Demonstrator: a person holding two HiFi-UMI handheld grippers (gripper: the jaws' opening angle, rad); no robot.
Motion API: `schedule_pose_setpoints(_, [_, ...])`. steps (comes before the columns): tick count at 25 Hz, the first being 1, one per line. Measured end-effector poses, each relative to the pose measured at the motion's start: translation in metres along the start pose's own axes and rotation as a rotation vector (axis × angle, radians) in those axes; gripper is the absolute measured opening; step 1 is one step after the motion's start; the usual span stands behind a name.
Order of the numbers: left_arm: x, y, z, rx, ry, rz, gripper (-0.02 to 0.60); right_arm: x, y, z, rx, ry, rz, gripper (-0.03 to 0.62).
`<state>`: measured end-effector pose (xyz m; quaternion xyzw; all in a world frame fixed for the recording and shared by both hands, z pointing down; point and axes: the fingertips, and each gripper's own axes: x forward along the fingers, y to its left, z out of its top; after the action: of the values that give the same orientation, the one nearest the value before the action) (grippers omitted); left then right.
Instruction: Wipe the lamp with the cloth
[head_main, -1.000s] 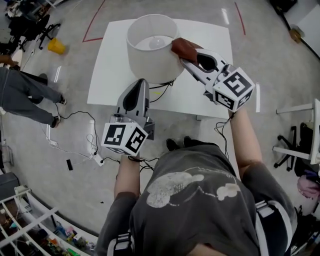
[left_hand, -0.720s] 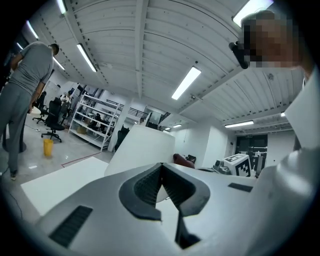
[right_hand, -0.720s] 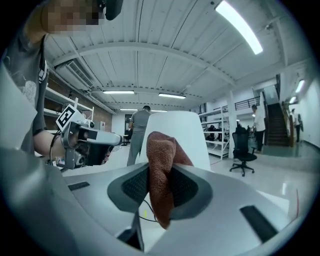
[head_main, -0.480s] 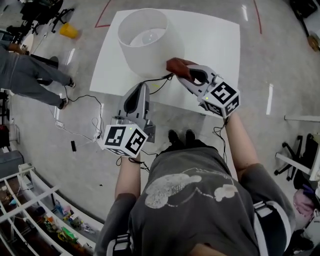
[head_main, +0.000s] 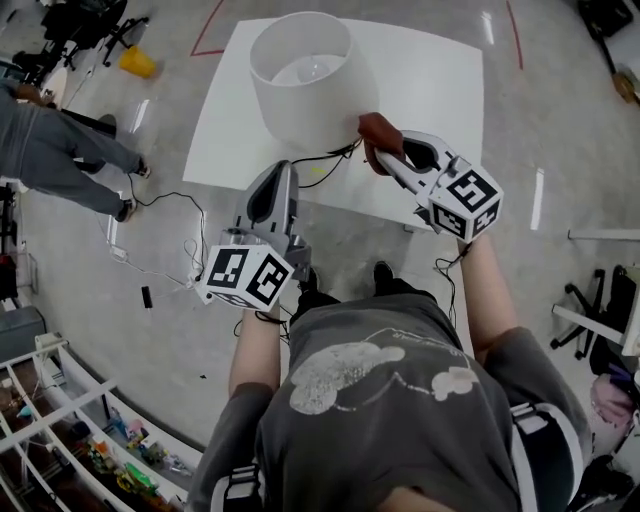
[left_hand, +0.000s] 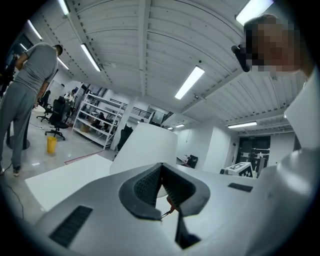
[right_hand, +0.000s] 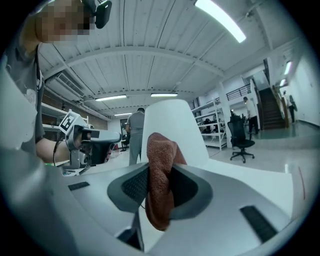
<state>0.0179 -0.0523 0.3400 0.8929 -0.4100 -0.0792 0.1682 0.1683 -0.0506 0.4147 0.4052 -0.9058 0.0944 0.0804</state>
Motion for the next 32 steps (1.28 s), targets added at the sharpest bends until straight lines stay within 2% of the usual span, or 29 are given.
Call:
schedule_pose_setpoints(8, [0.002, 0.016, 0.036, 0.033, -0.004, -0.187, 0.008, -0.010, 0.028, 0.089, -0.056, -0.179, -0.142, 0.097])
schedule_pose_setpoints(11, [0.004, 0.025, 0.049, 0.035, -0.015, -0.250, 0.008, 0.000, 0.037, 0.117, -0.109, -0.207, -0.190, 0.097])
schedule_pose_setpoints(14, [0.002, 0.030, 0.053, 0.030, -0.007, -0.313, 0.008, 0.016, 0.043, 0.127, -0.141, -0.186, -0.246, 0.097])
schedule_pose_setpoints(18, [-0.007, 0.037, 0.050, 0.016, 0.027, -0.386, 0.008, 0.030, 0.050, 0.121, -0.119, -0.165, -0.336, 0.097])
schedule_pose_setpoints(21, [-0.019, 0.049, 0.046, 0.002, 0.053, -0.413, 0.008, 0.035, 0.056, 0.109, -0.089, -0.169, -0.398, 0.097])
schedule_pose_setpoints(26, [-0.024, 0.081, 0.038, -0.017, 0.088, -0.397, 0.008, 0.049, 0.060, 0.079, -0.015, -0.139, -0.452, 0.097])
schedule_pose_setpoints(32, [-0.025, 0.094, 0.022, -0.046, 0.116, -0.362, 0.008, 0.054, 0.063, 0.031, 0.062, -0.029, -0.478, 0.097])
